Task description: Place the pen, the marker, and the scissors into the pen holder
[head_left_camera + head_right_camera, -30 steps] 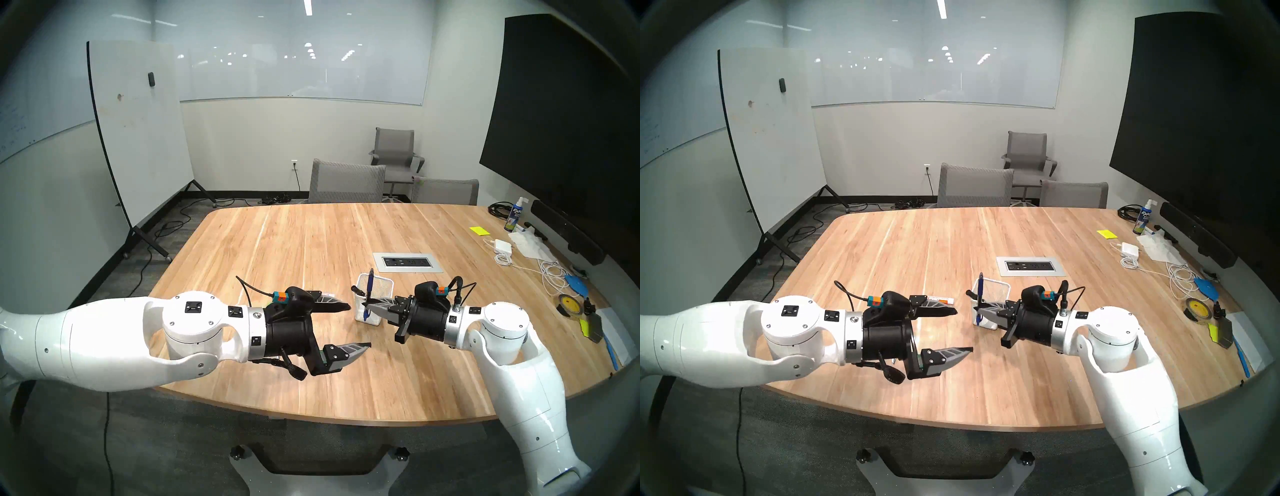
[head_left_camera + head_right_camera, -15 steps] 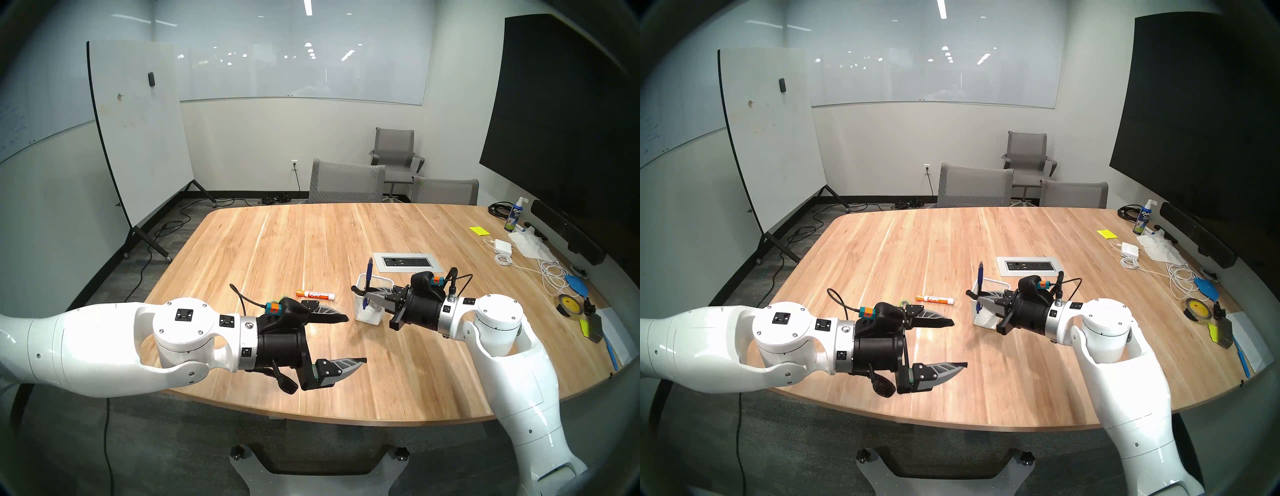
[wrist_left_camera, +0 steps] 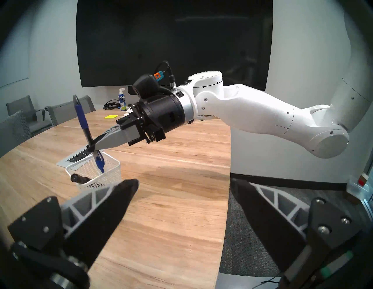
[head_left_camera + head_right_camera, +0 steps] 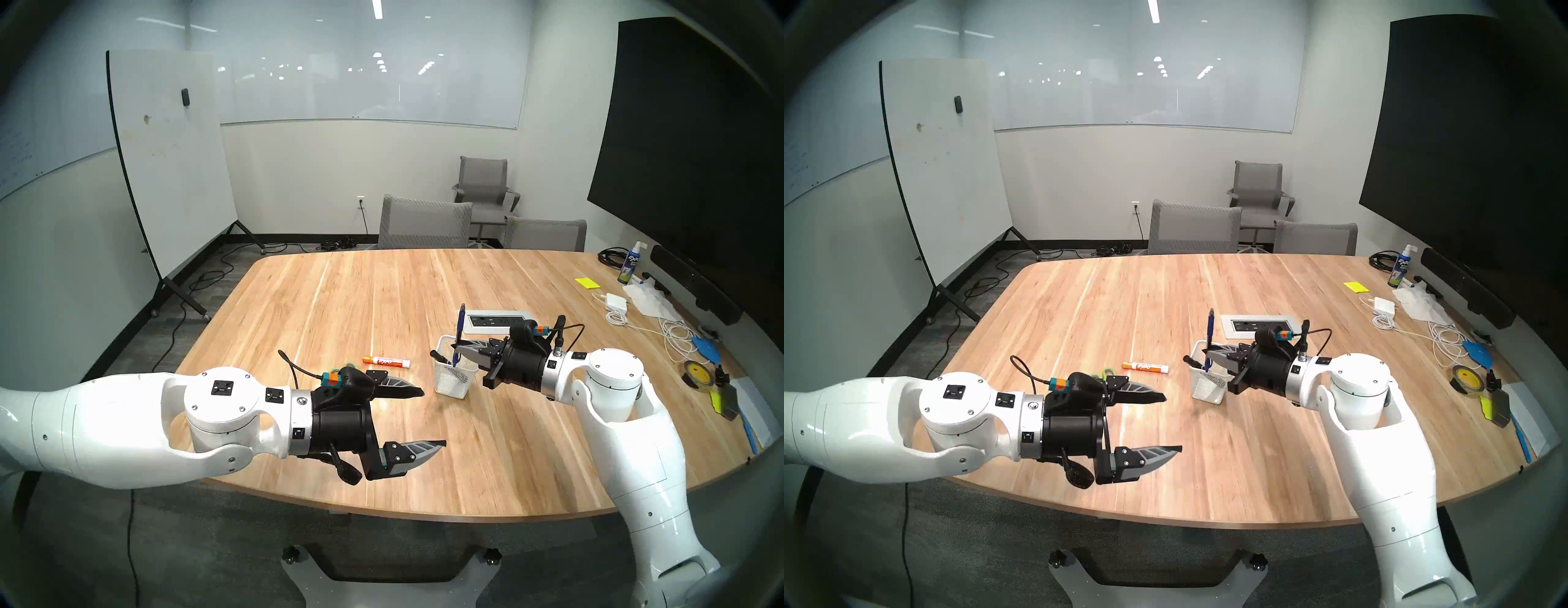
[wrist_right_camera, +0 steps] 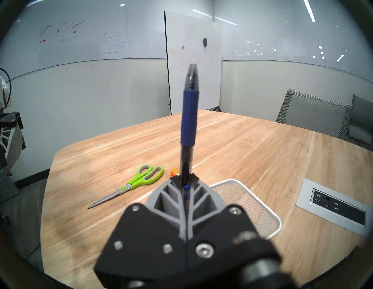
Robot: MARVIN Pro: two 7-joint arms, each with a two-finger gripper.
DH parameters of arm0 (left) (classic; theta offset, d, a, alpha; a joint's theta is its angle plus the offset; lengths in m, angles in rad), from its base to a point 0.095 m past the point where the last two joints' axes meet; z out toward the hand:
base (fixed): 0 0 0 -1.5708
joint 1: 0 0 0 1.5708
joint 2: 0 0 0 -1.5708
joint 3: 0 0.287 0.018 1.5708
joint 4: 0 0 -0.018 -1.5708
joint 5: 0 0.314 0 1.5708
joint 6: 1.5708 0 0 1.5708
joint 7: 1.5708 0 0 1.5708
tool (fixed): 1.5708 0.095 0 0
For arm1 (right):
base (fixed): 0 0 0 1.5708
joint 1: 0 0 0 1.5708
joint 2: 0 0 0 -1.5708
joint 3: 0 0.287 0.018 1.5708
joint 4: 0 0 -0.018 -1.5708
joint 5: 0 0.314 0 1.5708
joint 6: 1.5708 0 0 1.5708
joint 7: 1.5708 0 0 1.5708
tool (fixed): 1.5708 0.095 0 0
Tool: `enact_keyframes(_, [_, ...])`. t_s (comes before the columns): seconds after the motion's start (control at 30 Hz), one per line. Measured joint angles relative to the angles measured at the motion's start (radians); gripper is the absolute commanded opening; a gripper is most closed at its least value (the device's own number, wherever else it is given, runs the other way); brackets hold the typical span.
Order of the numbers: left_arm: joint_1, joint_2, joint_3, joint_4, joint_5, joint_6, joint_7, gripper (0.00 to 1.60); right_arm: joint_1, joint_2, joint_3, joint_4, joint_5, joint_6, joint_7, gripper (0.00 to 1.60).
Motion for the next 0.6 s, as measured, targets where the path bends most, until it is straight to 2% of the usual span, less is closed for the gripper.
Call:
enact_keyframes(0.2, [0.000, 0.000, 0.001, 0.000, -0.002, -0.001, 0.003, 1.60, 0.011, -0.004, -0.005, 0.005, -0.016, -0.011, -0.020, 0.00])
enact_keyframes(0.6, [0.000, -0.002, 0.002, 0.000, -0.003, -0.002, 0.006, 1.60, 0.027, -0.025, -0.056, 0.048, -0.087, -0.042, -0.073, 0.00])
